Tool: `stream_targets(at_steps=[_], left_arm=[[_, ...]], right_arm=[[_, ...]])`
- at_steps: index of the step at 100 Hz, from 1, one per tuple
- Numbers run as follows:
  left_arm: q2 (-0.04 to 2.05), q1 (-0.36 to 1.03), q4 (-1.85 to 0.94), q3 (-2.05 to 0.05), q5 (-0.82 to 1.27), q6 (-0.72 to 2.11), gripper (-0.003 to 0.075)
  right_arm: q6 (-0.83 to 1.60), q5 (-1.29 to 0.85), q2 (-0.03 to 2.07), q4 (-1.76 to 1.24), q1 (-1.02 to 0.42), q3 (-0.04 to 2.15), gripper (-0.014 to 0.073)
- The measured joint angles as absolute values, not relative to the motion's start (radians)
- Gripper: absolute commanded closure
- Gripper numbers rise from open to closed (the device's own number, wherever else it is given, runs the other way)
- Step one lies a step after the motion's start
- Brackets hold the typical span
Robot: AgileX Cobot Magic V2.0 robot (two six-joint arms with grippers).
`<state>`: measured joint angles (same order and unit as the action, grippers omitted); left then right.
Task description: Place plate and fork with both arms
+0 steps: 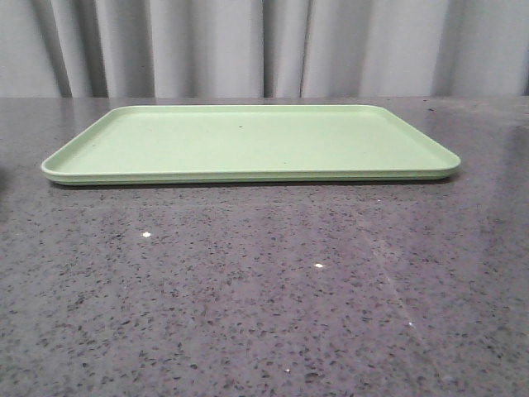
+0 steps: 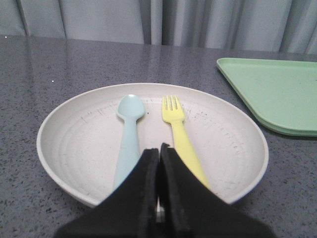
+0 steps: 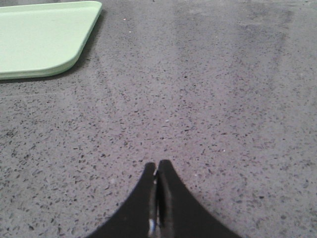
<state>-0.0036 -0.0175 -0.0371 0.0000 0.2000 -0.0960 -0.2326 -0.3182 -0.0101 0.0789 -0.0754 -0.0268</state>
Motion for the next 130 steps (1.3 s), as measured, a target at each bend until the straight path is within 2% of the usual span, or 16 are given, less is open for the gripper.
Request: stream_targets(at_steps=[91, 130], left_arm=[[-0.004, -0.018, -0.034, 0.000, 0.170, -0.096, 0.0741], [-0.004, -0.018, -0.058, -0.004, 0.140, -0.096, 0.0741]], right_arm=[[-0.233, -0.314, -0.010, 0.080, -0.075, -0.027, 0.0662], [-0.233, -0.146, -0.010, 0.083, -0.075, -0.027, 0.0662]])
